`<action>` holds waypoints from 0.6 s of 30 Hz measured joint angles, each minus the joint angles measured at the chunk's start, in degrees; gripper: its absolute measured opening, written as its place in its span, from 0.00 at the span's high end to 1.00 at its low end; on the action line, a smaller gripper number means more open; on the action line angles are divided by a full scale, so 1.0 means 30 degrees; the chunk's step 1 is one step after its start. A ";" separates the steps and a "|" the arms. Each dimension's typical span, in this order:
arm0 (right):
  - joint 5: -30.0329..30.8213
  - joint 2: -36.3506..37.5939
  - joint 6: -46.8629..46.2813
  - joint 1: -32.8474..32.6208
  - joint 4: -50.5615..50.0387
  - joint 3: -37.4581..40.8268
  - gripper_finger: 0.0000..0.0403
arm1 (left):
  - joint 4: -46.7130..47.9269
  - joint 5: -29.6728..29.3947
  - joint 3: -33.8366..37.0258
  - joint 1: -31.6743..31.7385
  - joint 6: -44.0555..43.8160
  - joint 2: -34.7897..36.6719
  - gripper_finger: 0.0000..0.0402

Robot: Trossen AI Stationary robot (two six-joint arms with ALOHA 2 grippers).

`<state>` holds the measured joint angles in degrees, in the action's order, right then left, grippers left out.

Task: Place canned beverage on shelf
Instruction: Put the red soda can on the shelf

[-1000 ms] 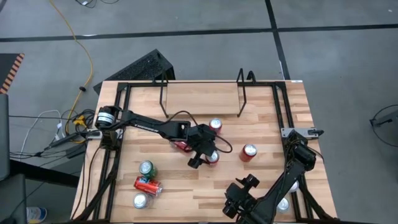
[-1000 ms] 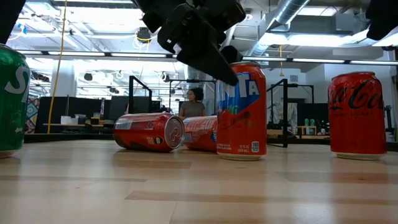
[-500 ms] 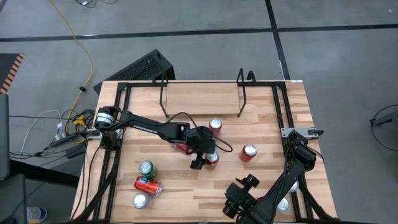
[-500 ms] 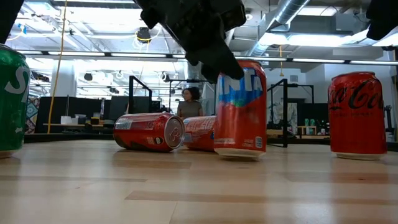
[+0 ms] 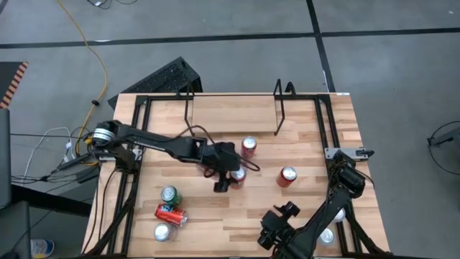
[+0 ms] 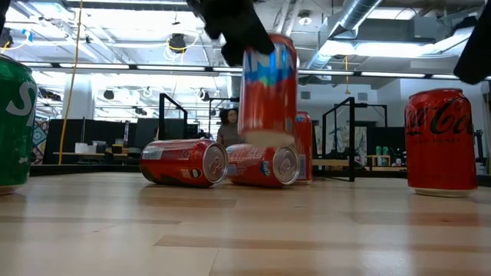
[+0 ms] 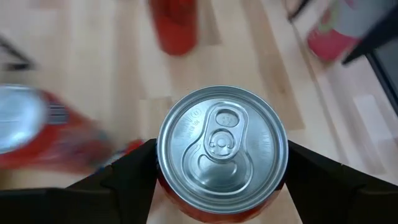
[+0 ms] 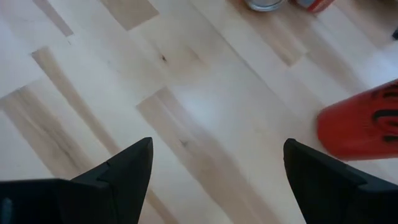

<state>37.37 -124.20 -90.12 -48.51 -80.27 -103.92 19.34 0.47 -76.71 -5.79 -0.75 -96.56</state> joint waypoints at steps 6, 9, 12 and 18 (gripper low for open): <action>0.0012 0.0000 0.0052 0.0103 0.0922 0.0125 0.17 | 0.0702 -0.3452 0.0000 0.1109 0.0554 0.2708 0.30; 0.0027 0.0000 0.0210 0.0233 0.0936 0.0125 0.17 | 0.0966 -0.4359 0.0000 0.2388 0.0902 0.3833 0.30; 0.0071 0.0000 0.0210 0.0348 0.0938 0.0125 0.17 | 0.1419 -0.4390 0.0000 0.4237 0.0991 0.4513 0.29; 0.0086 0.0000 0.0207 0.0460 0.1052 0.0125 0.17 | 0.1950 -0.3908 0.0000 0.8392 0.1585 0.4664 0.29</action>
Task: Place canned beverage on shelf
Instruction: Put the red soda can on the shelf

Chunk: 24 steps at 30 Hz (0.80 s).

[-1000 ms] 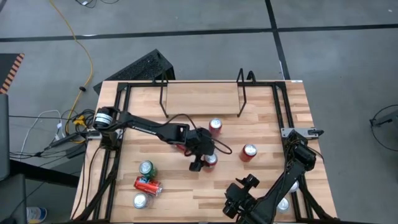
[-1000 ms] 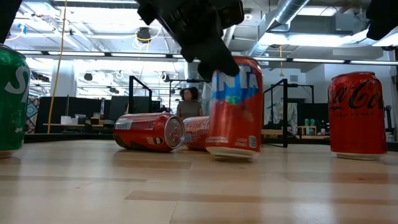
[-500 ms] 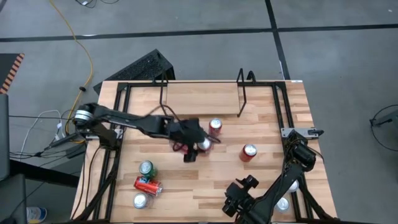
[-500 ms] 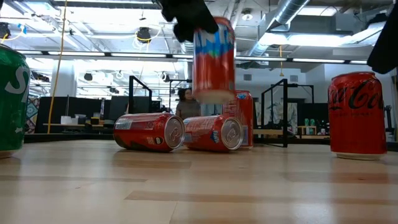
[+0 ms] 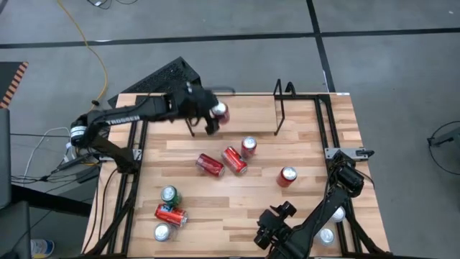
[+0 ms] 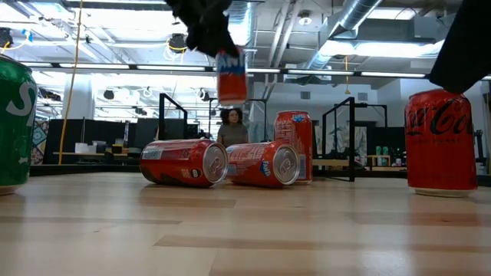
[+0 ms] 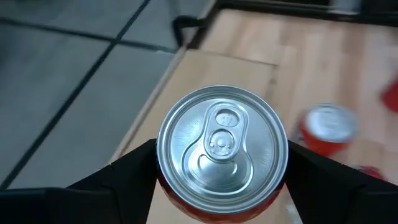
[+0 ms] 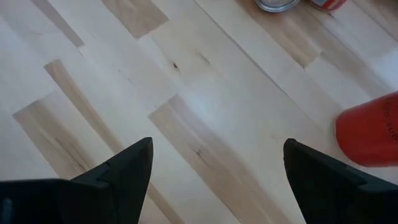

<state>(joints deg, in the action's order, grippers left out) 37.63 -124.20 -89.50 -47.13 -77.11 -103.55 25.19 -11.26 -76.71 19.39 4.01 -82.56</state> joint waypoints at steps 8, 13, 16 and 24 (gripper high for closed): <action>0.0529 0.0000 0.0003 0.0021 -0.0005 0.0000 0.17 | -0.1603 0.2583 0.1901 0.5016 -0.0686 0.0000 0.29; 0.0571 0.0000 0.0028 0.0028 -0.0207 0.0000 0.17 | -0.2026 0.3253 0.3227 0.6192 0.0881 0.0000 0.29; 0.0567 0.0000 0.0182 0.0134 -0.0200 0.0000 0.17 | -0.2218 0.3873 0.3624 0.6359 0.1194 0.0000 0.29; 0.0561 0.0000 0.1269 0.0529 -0.0009 0.0000 0.17 | -0.2448 0.4143 0.4415 0.6566 0.2368 0.0000 0.29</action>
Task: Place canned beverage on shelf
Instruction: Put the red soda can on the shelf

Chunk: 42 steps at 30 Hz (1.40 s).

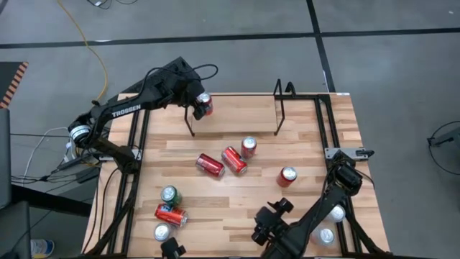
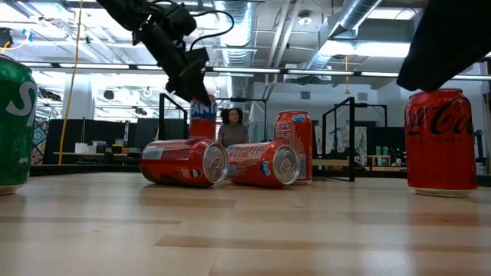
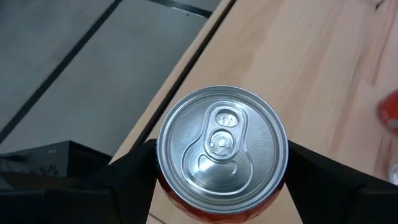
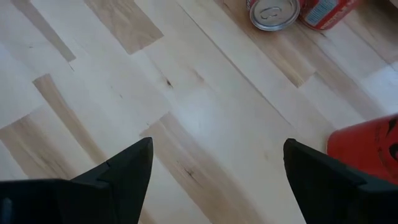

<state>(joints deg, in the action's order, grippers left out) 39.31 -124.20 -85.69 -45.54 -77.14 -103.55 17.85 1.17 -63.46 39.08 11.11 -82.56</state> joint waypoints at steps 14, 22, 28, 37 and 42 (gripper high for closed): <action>-0.0052 0.0000 0.0723 0.0141 -0.0057 0.0000 0.17 | -0.0029 0.0604 0.0000 0.1120 0.0504 0.0000 0.29; 0.0125 0.0000 0.0730 0.0235 -0.0052 0.0000 0.17 | -0.0144 0.1085 0.0000 0.1630 0.0264 -0.0007 0.29; 0.0305 0.0000 0.0723 0.0235 0.0025 0.0000 0.17 | -0.0329 0.1002 -0.0008 0.2072 -0.0133 -0.0105 0.29; 0.0326 0.0000 0.0716 0.0249 0.0086 0.0000 0.17 | -0.0670 0.1258 -0.0166 0.2137 -0.0742 -0.1818 0.29; 0.0326 0.0000 0.0701 0.0249 0.0079 0.0000 0.17 | -0.0391 0.0849 -0.0645 0.2157 -0.0931 -0.2215 0.29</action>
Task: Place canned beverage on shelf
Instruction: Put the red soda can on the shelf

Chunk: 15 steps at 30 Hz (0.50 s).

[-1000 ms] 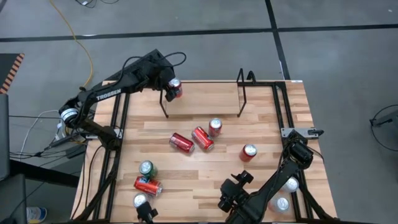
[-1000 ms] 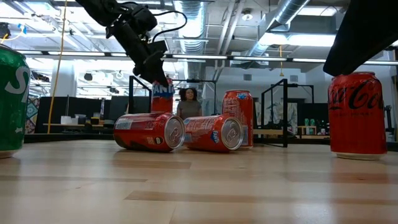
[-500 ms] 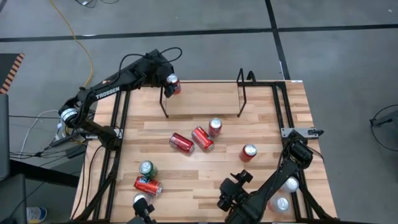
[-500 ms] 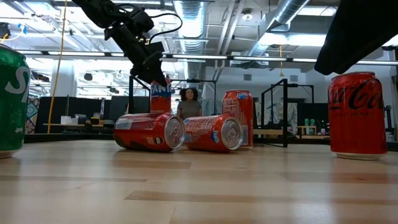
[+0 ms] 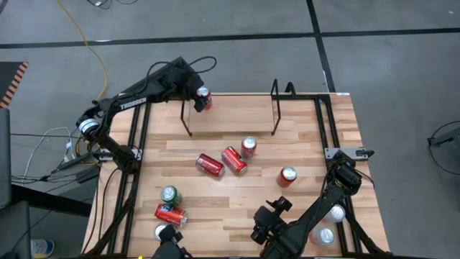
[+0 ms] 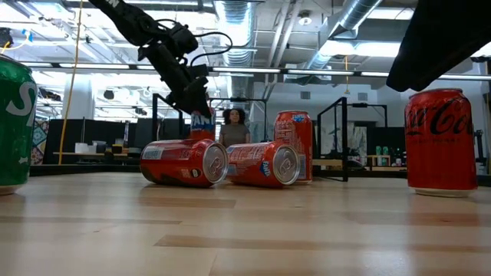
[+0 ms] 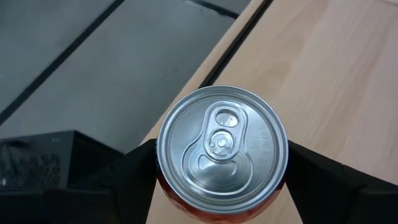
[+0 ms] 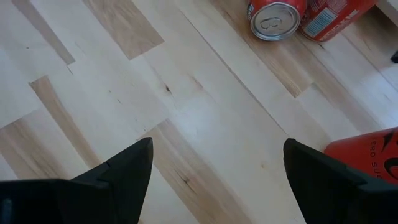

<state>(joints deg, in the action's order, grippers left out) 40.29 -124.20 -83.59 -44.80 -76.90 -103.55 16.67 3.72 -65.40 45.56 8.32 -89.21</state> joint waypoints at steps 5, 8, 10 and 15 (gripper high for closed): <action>0.0007 0.0000 -0.0003 0.0000 -0.0079 0.0000 0.17 | 0.0412 0.0025 -0.0441 -0.0079 -0.0730 -0.0036 0.22; 0.0008 0.0000 -0.0007 -0.0022 -0.0087 0.0000 0.17 | 0.0178 0.0052 -0.0515 -0.0181 -0.0967 -0.0036 0.19; 0.0007 0.0000 -0.0012 -0.0022 -0.0073 0.0000 0.17 | 0.0139 0.0057 -0.0542 -0.0188 -0.1039 -0.0029 0.18; 0.0015 0.0000 -0.0023 -0.0044 -0.0066 0.0000 0.17 | 0.0202 0.0054 -0.0542 -0.0195 -0.1282 -0.0029 0.18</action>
<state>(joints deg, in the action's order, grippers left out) 40.34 -124.20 -83.66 -44.93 -77.10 -103.55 17.28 3.88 -67.02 44.97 4.47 -89.30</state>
